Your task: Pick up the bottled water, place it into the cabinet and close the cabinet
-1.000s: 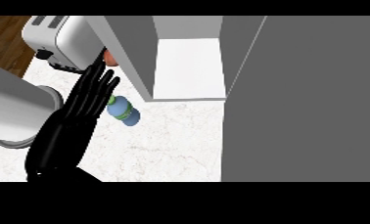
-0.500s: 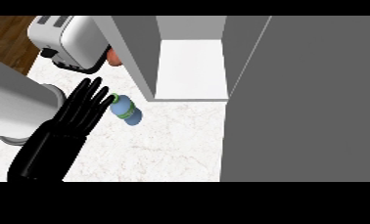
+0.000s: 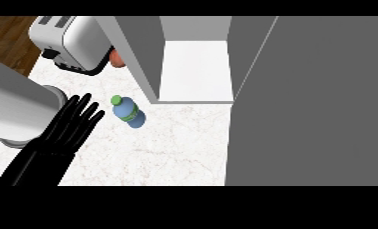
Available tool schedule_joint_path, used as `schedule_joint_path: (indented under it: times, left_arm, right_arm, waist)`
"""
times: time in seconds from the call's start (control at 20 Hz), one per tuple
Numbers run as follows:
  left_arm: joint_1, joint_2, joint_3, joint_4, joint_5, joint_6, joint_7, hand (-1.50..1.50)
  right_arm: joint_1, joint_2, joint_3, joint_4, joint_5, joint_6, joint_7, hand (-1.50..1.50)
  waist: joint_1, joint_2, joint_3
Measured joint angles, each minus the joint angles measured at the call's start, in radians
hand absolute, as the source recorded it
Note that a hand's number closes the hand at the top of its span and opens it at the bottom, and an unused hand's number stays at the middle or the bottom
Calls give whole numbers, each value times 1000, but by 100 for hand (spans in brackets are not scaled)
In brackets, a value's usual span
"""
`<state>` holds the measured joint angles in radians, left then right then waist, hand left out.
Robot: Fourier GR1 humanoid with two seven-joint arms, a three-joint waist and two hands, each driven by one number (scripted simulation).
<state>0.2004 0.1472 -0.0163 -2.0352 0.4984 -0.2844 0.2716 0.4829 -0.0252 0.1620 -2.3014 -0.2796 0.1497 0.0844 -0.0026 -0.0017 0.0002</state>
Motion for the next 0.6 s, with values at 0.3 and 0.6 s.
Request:
schedule_joint_path:
  times: [0.3,0.6]
  left_arm:
    - [10,21,66,31,38,-72,-35,-150]
    - [-8,22,127,116,31,-109,-86,-150]
  right_arm:
    - [40,0,14,12,20,27,-52,-150]
    - [66,-2,5,32,19,47,-108,-150]
  waist:
    - [0,0,0]
    - [-1,0,0]
